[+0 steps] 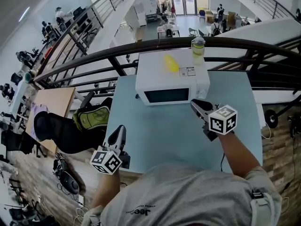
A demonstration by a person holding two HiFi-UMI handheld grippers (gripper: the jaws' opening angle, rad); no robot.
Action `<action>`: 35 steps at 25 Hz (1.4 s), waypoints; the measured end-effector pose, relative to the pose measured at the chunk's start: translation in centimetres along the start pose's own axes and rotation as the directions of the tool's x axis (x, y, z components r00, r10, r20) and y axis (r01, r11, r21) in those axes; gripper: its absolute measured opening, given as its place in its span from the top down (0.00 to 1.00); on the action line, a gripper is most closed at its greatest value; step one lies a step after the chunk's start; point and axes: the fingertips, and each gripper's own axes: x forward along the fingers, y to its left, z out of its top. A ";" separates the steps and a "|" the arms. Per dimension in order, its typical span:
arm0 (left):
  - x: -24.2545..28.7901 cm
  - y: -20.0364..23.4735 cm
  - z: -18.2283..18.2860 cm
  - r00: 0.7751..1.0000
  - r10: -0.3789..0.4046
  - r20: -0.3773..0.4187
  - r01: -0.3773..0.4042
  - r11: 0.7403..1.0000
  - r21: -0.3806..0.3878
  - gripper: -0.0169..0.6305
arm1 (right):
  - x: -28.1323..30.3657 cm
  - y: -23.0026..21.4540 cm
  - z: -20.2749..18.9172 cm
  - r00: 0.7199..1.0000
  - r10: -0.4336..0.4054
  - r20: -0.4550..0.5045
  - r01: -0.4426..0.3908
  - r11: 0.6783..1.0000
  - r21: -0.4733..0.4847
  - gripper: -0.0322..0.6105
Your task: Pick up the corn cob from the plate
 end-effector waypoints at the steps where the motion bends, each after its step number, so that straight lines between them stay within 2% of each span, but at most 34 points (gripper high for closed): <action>1: 0.9 0.3 0.5 1.000 -0.004 0.001 0.004 1.000 0.006 0.96 | 0.7 -0.5 0.8 1.000 -0.005 -0.003 0.005 1.000 -0.015 0.92; 5: 4.9 2.3 2.3 0.999 -0.047 0.010 0.047 0.999 0.025 0.96 | 4.7 -2.5 3.8 0.999 -0.044 -0.020 0.043 0.996 -0.079 0.81; 12: 12.7 6.9 5.3 0.987 -0.157 0.017 0.156 0.986 0.062 0.96 | 12.2 -5.8 8.2 0.981 -0.195 -0.020 0.188 0.965 -0.181 0.71; 17: 18.9 8.8 6.8 0.976 -0.216 0.019 0.212 0.972 0.105 0.96 | 17.3 -8.7 8.8 0.958 -0.278 -0.072 0.253 0.936 -0.244 0.61; 21: 23.3 9.2 6.8 0.971 -0.237 0.018 0.235 0.968 0.084 0.96 | 20.5 -12.0 8.2 0.931 -0.331 -0.152 0.279 0.916 -0.287 0.53; 25: 26.3 11.1 6.4 0.968 -0.250 0.027 0.247 0.965 0.086 0.96 | 23.9 -13.9 6.9 0.905 -0.359 -0.228 0.285 0.911 -0.299 0.46; 30: 28.5 12.5 6.4 0.965 -0.259 0.049 0.254 0.963 0.087 0.96 | 27.1 -14.2 5.5 0.880 -0.342 -0.329 0.247 0.922 -0.299 0.45; 35: 29.2 13.0 5.2 0.968 -0.250 0.013 0.248 0.965 0.084 0.96 | 28.1 -14.4 4.6 0.853 -0.331 -0.403 0.218 0.929 -0.300 0.45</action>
